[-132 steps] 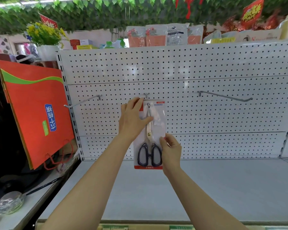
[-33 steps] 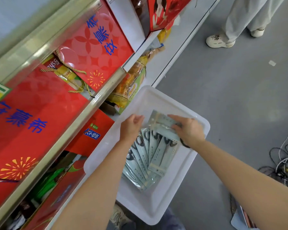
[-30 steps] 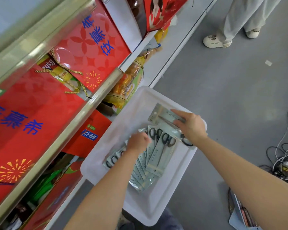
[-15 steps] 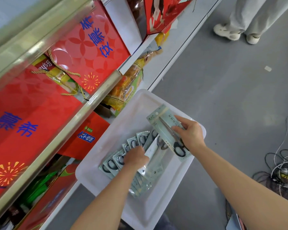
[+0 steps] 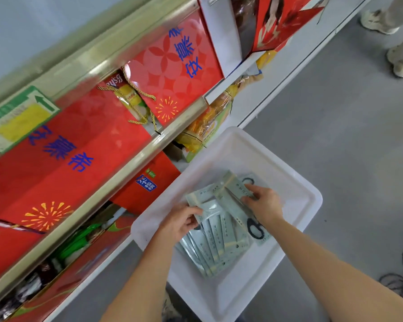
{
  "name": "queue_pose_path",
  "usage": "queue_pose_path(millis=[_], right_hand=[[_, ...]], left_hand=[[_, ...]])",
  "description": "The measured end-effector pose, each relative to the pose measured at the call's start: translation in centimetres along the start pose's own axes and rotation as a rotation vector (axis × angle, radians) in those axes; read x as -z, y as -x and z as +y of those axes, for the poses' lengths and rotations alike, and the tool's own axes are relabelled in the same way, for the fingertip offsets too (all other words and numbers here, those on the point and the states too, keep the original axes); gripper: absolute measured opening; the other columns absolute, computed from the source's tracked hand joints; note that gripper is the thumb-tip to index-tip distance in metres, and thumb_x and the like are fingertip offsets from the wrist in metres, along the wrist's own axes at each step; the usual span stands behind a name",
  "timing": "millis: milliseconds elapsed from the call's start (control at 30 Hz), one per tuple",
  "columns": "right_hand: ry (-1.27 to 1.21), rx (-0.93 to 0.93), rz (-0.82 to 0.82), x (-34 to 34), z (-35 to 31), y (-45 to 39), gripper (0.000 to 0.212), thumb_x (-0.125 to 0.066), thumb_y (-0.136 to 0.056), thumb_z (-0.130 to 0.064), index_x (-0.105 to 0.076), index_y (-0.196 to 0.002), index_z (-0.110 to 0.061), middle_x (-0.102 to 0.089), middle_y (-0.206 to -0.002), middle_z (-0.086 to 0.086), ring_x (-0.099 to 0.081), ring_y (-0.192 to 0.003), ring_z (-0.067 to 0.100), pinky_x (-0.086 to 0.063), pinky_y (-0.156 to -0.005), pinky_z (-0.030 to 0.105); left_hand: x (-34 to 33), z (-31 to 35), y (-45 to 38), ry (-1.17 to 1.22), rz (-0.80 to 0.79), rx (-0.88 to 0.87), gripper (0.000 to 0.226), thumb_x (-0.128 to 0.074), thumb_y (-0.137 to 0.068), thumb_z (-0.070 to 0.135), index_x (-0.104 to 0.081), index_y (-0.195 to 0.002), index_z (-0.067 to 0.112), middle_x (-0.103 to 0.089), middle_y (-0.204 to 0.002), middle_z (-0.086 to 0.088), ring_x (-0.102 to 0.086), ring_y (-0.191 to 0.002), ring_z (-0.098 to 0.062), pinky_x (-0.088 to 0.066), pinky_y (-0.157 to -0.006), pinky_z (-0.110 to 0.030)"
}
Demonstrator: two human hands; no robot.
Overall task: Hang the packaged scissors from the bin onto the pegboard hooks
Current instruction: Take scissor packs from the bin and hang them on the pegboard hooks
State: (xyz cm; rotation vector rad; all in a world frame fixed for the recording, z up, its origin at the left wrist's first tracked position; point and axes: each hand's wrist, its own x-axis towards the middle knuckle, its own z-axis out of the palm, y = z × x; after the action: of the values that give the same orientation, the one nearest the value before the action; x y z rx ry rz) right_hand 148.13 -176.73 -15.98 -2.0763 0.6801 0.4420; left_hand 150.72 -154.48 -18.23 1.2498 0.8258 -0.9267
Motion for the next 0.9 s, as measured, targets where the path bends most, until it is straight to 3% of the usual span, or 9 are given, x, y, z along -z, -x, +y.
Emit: queue_pose_path(millis=[100, 167, 233, 367, 467, 600, 700, 800, 900], right_hand=[[0.032, -0.033, -0.012, -1.3, 0.1, -0.2, 0.042, -0.068, -0.088, -0.023, -0.06, -0.13, -0.027, -0.069, -0.114, 0.003, -0.063, -0.085, 0.016, -0.05, -0.071, 0.024], [0.028, -0.031, -0.013, -1.7, 0.1, 0.0, 0.041, -0.067, -0.089, -0.023, -0.061, -0.129, -0.029, -0.069, -0.106, -0.001, -0.057, -0.07, 0.005, -0.04, -0.053, 0.007], [0.009, -0.029, -0.021, -1.9, -0.1, 0.2, 0.041, -0.066, -0.09, -0.023, -0.06, -0.13, -0.028, -0.065, -0.098, -0.003, -0.052, -0.064, 0.0, -0.038, -0.045, 0.006], [-0.116, -0.037, -0.008, -1.6, -1.3, 0.8, 0.043, -0.07, -0.087, -0.022, -0.061, -0.128, -0.026, -0.067, -0.092, -0.001, -0.059, -0.066, 0.012, -0.044, -0.056, 0.019], [-0.247, -0.008, -0.001, -1.0, -2.9, 1.4, 0.042, -0.071, -0.086, -0.018, -0.063, -0.126, -0.023, -0.07, -0.085, -0.001, -0.058, -0.06, 0.011, -0.047, -0.058, 0.021], [-0.442, 0.081, -0.027, 0.6, -6.8, 3.8, 0.04, -0.072, -0.084, -0.01, -0.067, -0.123, -0.021, -0.076, -0.092, 0.002, -0.07, -0.081, 0.03, -0.059, -0.081, 0.041], [-0.602, 0.176, -0.094, 1.6, -10.7, 6.3, 0.038, -0.067, -0.087, -0.003, -0.068, -0.12, -0.021, -0.077, -0.095, 0.003, -0.074, -0.083, 0.02, -0.059, -0.067, 0.026], [-0.704, 0.27, -0.154, 1.9, -14.7, 8.9, 0.037, -0.064, -0.089, -0.001, -0.066, -0.122, -0.019, -0.077, -0.095, 0.003, -0.073, -0.086, 0.018, -0.057, -0.069, 0.023], [-0.773, 0.344, -0.2, 2.0, -18.7, 11.3, 0.039, -0.064, -0.088, 0.001, -0.065, -0.123, -0.016, -0.076, -0.1, 0.006, -0.072, -0.093, 0.021, -0.058, -0.078, 0.029]], left_hand=[[-0.3, -2.7, -0.1, 0.326, -0.01, -0.029, 0.029, -0.061, -0.087, -0.007, -0.059, -0.116, -0.002, -0.064, -0.115, -0.017, -0.06, -0.112, -0.037, -0.052, -0.095, -0.055], [-0.9, -3.6, -0.1, 0.538, -0.013, -0.107, 0.028, -0.057, -0.091, -0.005, -0.057, -0.119, -0.003, -0.063, -0.121, -0.021, -0.059, -0.116, -0.042, -0.053, -0.093, -0.052], [-1.7, -3.6, 0.2, 0.581, 0.025, -0.231, 0.031, -0.055, -0.093, -0.001, -0.057, -0.124, 0.002, -0.067, -0.121, -0.02, -0.063, -0.113, -0.04, -0.055, -0.09, -0.046], [-3.1, -2.1, 1.9, 0.449, 0.136, -0.423, 0.031, -0.061, -0.088, -0.004, -0.062, -0.115, 0.012, -0.07, -0.113, -0.014, -0.068, -0.107, -0.028, -0.054, -0.093, -0.039], [-3.0, -0.4, 4.0, 0.508, 0.219, -0.504, 0.027, -0.067, -0.087, 0.0, -0.067, -0.11, 0.014, -0.073, -0.108, -0.009, -0.071, -0.101, -0.023, -0.056, -0.088, -0.034], [-1.3, 2.6, 7.1, 0.557, 0.338, -0.619, 0.026, -0.076, -0.085, 0.024, -0.07, -0.109, 0.015, -0.073, -0.113, -0.003, -0.068, -0.106, -0.019, -0.052, -0.096, -0.039], [-0.2, 5.1, 10.5, 0.497, 0.458, -0.759, 0.021, -0.071, -0.089, 0.032, -0.07, -0.105, 0.018, -0.074, -0.102, 0.012, -0.067, -0.102, -0.007, -0.048, -0.094, -0.029], [0.6, 7.5, 14.7, 0.442, 0.547, -0.929, 0.024, -0.064, -0.095, 0.025, -0.066, -0.092, 0.002, -0.065, -0.073, 0.02, -0.058, -0.07, 0.005, -0.042, -0.074, -0.021], [1.9, 9.1, 19.4, 0.366, 0.59, -1.047, 0.021, -0.063, -0.095, 0.031, -0.072, -0.106, 0.015, -0.075, -0.097, 0.007, -0.069, -0.092, -0.009, -0.052, -0.084, -0.031]])
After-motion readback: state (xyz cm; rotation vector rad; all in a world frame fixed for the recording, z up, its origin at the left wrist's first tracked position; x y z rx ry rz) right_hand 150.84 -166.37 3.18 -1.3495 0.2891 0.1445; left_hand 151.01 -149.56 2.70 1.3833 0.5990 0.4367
